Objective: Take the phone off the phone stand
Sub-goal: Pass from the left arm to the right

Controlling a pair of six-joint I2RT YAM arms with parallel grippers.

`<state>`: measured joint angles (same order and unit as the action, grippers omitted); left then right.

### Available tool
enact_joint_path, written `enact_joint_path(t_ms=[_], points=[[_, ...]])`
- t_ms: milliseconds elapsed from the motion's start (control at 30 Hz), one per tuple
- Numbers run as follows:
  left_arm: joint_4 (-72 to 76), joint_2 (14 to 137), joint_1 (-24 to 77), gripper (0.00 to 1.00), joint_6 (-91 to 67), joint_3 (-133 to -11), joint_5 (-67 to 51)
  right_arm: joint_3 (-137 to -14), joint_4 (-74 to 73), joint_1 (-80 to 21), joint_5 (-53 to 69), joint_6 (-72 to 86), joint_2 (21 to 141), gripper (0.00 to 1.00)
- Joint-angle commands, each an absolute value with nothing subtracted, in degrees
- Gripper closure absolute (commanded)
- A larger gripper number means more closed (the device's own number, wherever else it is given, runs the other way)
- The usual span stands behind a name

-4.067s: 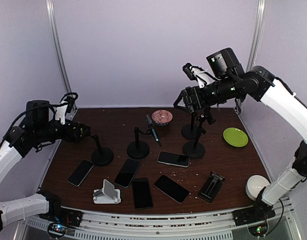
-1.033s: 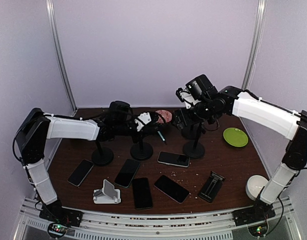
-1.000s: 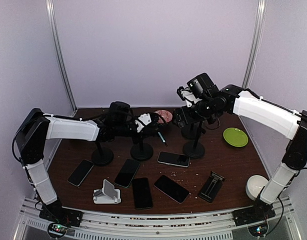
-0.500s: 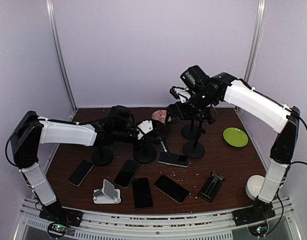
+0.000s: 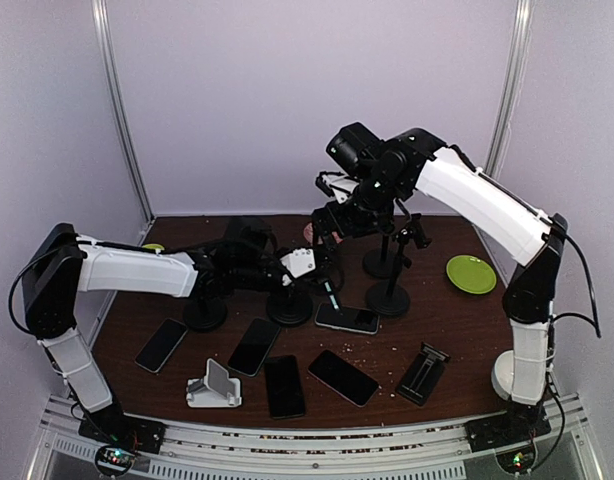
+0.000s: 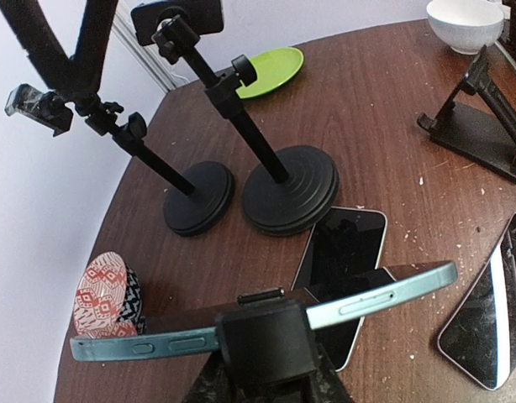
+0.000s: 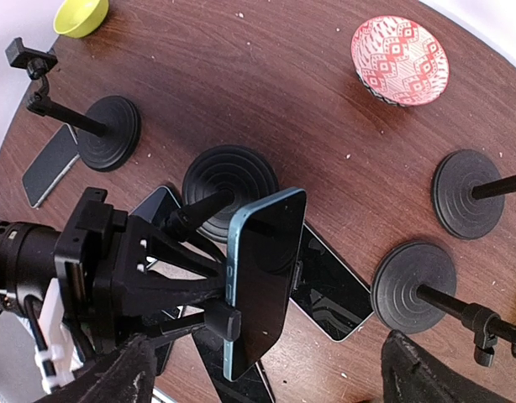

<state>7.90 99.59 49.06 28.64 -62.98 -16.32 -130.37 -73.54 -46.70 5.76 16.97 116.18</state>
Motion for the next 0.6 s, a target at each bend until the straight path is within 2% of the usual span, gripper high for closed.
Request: enact_joint_path(t_ms=[0, 567], points=[[3.0, 99.8, 51.1, 1.0, 28.6, -63.5, -15.4, -132.1, -76.9, -47.5, 3.3, 17.8, 117.9, 0.07], [0.6, 101.1, 54.3, 1.0, 30.6, -65.5, -9.5, -131.9, -75.6, -49.6, 3.8, 20.0, 121.6, 0.09]])
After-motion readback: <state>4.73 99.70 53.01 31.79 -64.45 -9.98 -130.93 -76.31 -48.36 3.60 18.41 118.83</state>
